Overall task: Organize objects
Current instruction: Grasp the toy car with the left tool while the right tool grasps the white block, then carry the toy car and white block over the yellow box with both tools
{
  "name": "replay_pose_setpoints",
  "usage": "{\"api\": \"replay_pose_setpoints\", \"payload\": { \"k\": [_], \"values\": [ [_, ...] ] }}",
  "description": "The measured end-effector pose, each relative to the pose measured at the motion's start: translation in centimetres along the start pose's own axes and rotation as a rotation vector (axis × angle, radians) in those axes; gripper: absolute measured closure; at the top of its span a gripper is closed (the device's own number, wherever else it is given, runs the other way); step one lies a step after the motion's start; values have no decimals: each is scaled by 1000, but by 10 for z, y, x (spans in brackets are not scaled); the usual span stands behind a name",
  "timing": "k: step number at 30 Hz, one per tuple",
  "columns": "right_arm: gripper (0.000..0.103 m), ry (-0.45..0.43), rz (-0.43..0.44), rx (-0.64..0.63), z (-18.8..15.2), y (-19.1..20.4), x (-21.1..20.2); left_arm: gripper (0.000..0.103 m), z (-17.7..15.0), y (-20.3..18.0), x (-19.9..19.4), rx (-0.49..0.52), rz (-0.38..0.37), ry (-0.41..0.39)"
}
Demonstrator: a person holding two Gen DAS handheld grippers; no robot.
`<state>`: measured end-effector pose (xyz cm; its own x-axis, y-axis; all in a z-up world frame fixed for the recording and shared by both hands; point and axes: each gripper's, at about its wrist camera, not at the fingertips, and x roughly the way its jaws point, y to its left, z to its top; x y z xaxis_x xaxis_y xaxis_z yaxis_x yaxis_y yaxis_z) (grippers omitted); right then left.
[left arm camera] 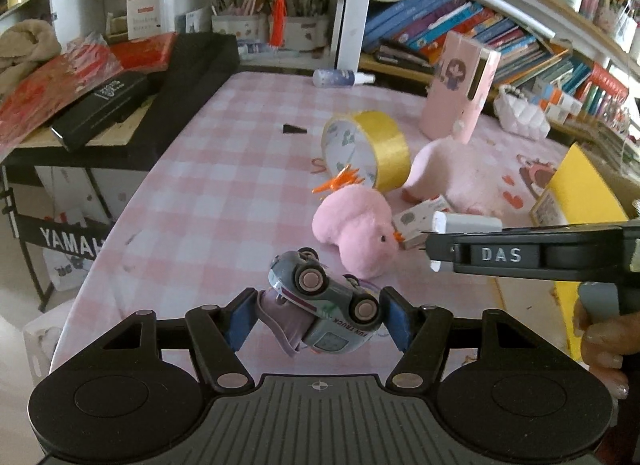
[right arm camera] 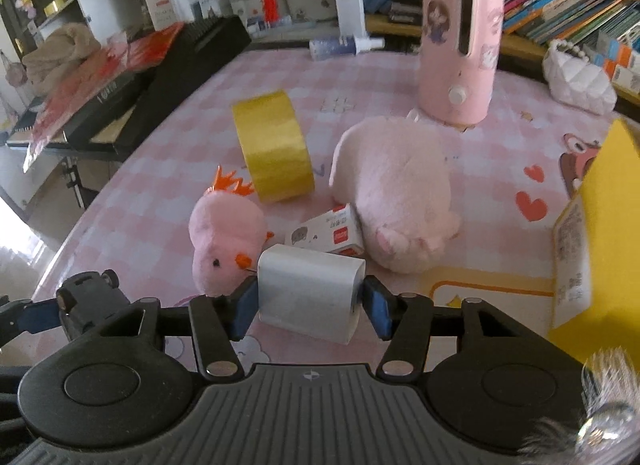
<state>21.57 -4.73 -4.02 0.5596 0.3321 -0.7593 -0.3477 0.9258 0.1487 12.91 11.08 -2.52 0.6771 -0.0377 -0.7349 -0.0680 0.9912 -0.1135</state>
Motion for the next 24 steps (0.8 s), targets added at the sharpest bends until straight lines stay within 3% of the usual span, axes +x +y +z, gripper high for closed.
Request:
{"api": "replay_pose_setpoints", "payload": {
  "k": [9, 24],
  "values": [
    [50, -95, -53, 16, -15, -1, -52, 37, -6, 3, -29, 25, -60, -48],
    [50, -95, -109, 60, -71, 26, -99, 37, -48, 1, -73, 88, -126, -59]
  ]
}}
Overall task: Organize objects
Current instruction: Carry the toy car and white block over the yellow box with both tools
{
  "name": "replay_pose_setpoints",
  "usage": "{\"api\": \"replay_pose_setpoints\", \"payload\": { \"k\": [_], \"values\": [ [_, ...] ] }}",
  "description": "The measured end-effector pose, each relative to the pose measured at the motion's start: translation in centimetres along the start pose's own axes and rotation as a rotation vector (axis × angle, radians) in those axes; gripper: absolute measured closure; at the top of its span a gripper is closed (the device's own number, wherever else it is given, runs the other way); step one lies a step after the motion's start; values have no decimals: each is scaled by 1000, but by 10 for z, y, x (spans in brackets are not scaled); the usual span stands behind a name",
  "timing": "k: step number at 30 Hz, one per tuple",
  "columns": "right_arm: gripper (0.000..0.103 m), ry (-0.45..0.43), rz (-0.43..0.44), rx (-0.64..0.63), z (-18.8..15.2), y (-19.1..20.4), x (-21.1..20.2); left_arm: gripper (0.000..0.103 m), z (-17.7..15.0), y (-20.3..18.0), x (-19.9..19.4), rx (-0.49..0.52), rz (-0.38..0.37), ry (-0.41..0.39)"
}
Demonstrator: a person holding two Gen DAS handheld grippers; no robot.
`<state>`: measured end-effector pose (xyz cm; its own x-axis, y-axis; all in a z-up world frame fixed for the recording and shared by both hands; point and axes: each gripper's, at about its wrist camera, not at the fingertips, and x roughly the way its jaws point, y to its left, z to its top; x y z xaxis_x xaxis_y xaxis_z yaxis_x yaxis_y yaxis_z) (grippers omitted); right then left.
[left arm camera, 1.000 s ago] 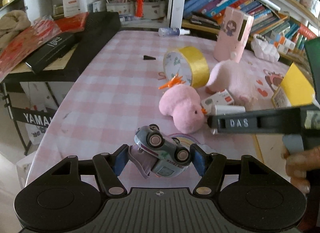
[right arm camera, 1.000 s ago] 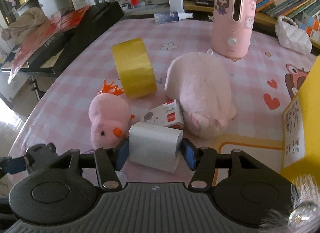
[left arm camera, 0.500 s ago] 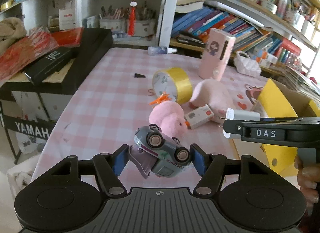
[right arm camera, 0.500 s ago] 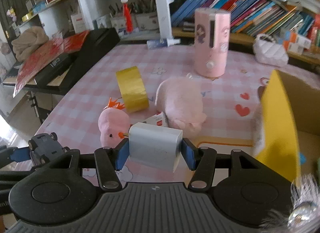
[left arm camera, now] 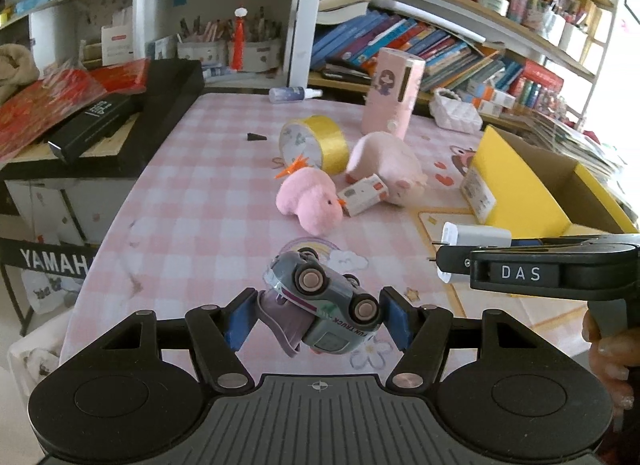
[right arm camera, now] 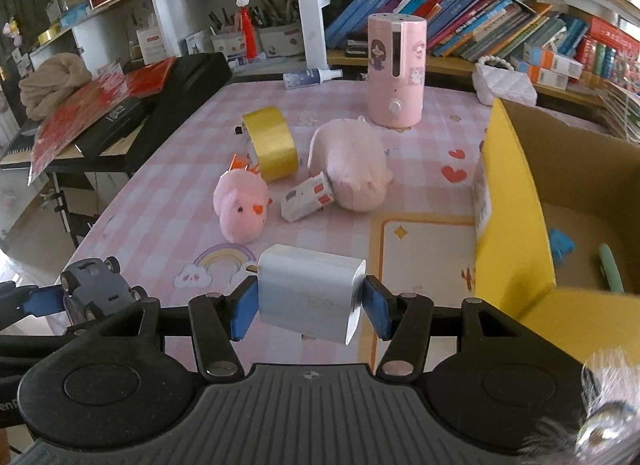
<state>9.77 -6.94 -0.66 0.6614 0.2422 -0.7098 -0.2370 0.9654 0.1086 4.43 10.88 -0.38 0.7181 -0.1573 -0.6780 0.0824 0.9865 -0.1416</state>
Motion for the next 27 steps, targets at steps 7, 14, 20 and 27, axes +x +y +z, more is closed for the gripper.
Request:
{"api": "replay_pose_setpoints", "payload": {
  "k": [7, 14, 20, 27],
  "values": [
    [50, 0, -24, 30, -28, 1, -26, 37, -17, -10, -18, 40, -37, -1],
    [50, -17, -67, 91, -55, -6, -53, 37, -30, -27, -32, 106, -87, -2],
    [50, -25, -98, 130, -75, -11, -70, 37, -40, -39, -40, 148, -125, 3],
    [50, -31, -154, 205, -100, -24, -91, 37, -53, -58, -46, 220, -188, 17]
  ]
}}
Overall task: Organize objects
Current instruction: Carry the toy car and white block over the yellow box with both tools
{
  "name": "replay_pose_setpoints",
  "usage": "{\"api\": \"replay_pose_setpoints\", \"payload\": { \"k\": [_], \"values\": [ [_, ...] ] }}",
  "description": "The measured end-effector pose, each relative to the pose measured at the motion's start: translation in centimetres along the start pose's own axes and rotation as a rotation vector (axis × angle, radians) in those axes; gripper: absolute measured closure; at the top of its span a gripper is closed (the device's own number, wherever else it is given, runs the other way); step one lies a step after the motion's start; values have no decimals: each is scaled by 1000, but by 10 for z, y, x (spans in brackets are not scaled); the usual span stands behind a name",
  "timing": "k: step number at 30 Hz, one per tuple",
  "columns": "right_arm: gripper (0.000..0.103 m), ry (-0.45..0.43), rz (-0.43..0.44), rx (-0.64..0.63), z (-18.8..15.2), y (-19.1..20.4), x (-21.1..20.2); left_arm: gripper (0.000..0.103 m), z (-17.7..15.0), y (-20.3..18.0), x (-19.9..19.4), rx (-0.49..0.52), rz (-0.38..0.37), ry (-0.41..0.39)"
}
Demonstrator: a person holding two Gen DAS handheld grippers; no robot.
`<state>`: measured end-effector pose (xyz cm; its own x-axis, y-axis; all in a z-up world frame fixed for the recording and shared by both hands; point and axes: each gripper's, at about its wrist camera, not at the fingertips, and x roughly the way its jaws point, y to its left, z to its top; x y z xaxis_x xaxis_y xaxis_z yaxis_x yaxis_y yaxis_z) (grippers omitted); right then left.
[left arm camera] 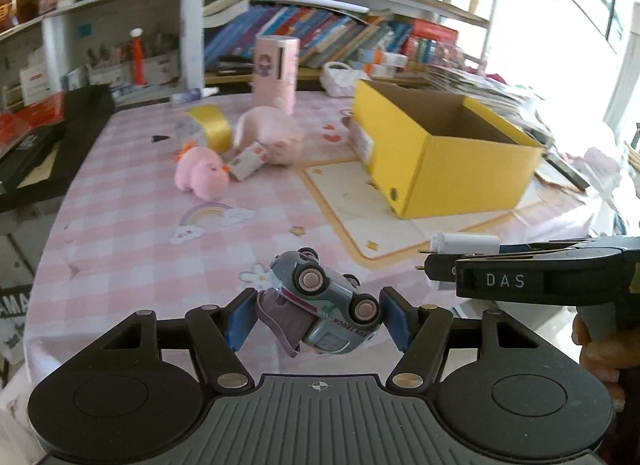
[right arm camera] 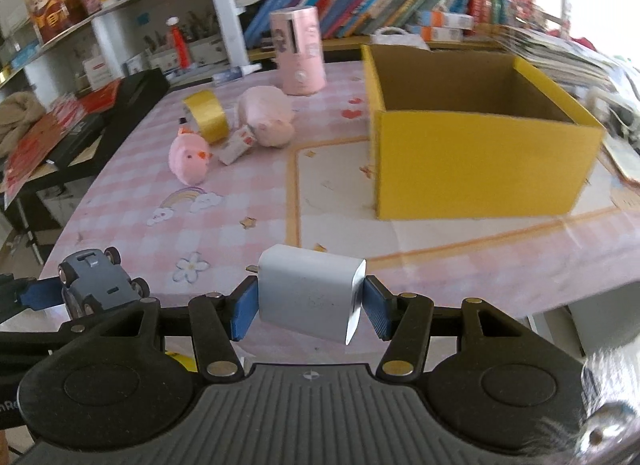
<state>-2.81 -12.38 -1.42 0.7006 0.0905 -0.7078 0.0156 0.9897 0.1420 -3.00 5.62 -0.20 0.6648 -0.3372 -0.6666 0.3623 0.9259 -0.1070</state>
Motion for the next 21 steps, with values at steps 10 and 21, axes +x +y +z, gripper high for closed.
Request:
{"api": "replay_pose_setpoints", "payload": {
  "k": [10, 21],
  "values": [
    [50, -16, -97, 105, -24, -35, -28, 37, 1, -36, 8, 98, -107, 14],
    [50, -29, -199, 210, -39, -70, -50, 37, 6, -71, 19, 192, -206, 25]
  ]
}}
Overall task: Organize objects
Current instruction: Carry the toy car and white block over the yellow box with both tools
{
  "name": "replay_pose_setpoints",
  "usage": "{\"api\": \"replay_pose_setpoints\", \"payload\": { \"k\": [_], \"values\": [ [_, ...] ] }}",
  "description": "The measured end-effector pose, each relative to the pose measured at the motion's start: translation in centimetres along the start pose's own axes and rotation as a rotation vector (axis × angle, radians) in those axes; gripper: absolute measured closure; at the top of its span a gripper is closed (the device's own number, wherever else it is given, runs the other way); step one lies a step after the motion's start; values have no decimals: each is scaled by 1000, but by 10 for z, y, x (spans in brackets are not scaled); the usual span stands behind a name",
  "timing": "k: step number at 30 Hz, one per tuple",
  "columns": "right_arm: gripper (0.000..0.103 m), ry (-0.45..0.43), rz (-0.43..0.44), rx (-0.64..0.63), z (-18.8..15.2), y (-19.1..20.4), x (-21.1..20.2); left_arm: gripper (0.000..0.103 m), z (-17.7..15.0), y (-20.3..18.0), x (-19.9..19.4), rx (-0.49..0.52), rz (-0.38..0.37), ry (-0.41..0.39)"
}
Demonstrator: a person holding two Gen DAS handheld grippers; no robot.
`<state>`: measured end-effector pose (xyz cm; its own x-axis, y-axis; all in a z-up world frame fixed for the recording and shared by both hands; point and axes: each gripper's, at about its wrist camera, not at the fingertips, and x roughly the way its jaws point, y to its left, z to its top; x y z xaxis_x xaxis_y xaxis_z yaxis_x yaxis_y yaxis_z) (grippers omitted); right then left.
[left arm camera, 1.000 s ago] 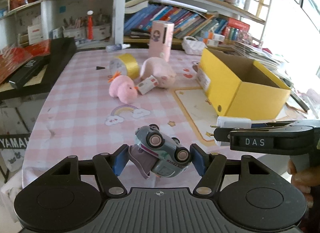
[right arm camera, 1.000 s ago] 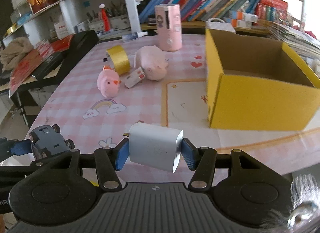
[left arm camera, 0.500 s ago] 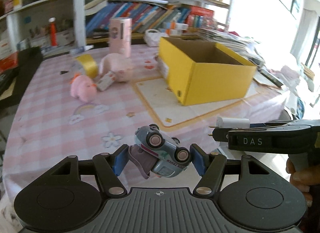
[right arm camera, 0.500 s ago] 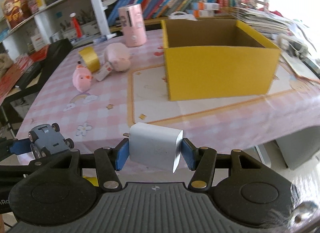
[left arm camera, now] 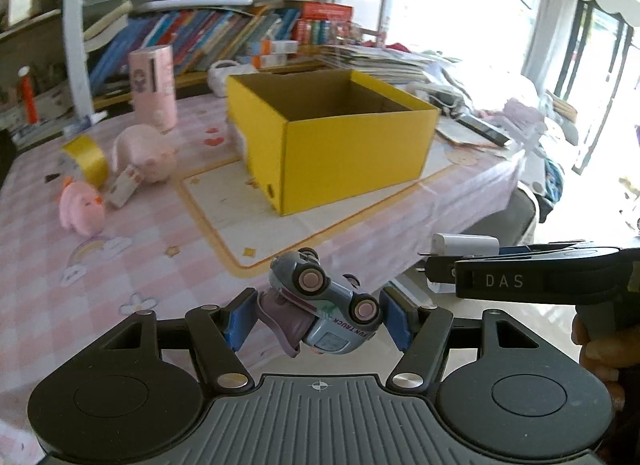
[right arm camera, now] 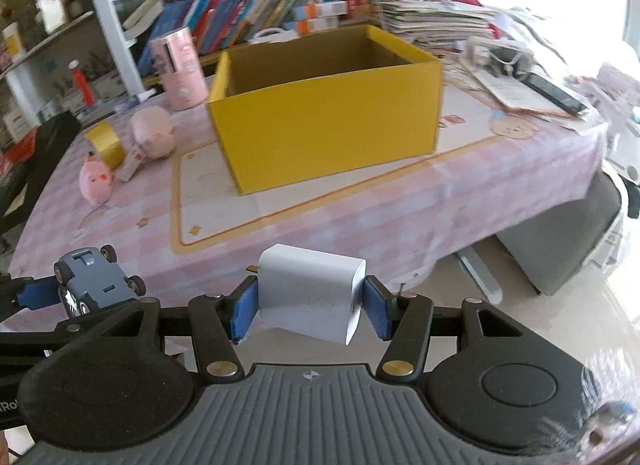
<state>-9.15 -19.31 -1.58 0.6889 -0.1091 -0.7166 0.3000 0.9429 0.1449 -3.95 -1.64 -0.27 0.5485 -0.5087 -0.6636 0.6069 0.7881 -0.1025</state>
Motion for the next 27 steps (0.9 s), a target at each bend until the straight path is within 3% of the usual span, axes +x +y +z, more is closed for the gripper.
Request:
{"api": "replay_pose_setpoints", "payload": {
  "k": [8, 27],
  "values": [
    [50, -7, -41, 40, 0, -18, -4, 37, 8, -13, 11, 36, -36, 4],
    [50, -7, -27, 11, 38, -32, 21, 37, 41, -12, 39, 31, -15, -21]
  ]
}}
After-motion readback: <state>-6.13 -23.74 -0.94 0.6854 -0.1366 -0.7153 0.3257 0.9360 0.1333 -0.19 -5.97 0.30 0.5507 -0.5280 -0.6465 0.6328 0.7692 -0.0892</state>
